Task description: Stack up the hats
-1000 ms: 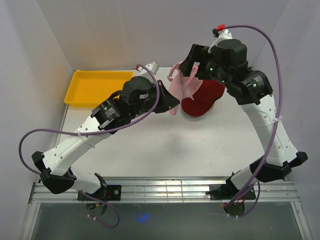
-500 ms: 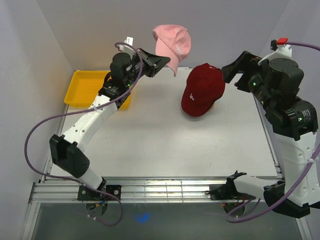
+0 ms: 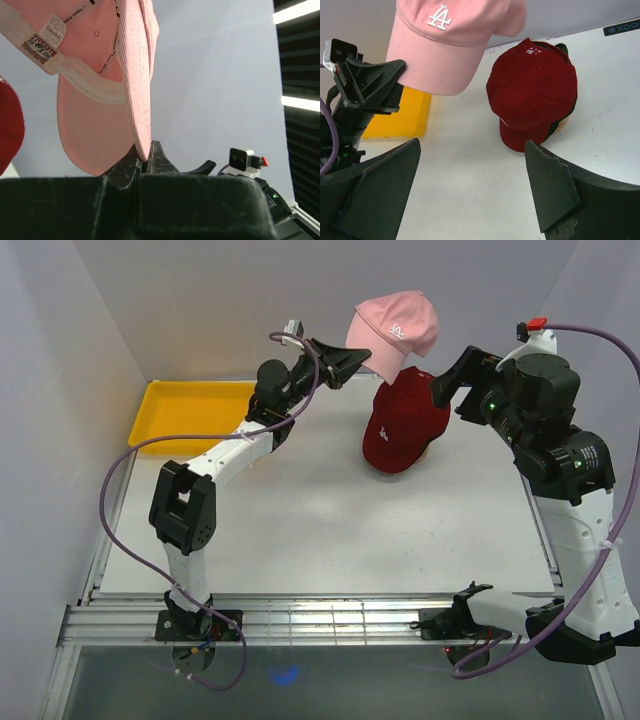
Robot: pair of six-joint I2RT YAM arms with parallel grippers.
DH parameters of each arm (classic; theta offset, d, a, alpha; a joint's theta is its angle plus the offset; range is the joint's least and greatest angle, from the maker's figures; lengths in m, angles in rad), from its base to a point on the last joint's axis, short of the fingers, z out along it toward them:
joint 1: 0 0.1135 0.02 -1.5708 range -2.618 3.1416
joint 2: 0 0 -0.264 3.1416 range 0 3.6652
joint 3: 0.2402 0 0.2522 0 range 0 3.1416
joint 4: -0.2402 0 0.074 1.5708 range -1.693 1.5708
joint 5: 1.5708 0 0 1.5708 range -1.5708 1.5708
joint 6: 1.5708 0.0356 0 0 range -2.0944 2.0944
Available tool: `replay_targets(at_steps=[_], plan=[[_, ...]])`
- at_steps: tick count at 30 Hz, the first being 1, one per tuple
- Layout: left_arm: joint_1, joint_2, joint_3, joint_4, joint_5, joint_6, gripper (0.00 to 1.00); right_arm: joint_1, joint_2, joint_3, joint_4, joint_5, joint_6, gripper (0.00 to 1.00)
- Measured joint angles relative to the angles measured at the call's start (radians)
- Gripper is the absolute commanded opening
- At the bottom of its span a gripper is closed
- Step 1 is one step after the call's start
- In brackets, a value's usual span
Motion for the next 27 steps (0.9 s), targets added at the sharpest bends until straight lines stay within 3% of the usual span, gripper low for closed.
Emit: replay_targets(at_steps=[14,27], plan=[[-0.023,0.184,0.013,0.421,0.065,-0.213,0.0,-0.001,0.004,-0.003,0.021,-0.027,0.004,0.89],[-0.029,0.296,-0.023,0.514,0.108,-0.293,0.0,-0.006,0.015,0.001,0.022,-0.04,0.003,0.89]])
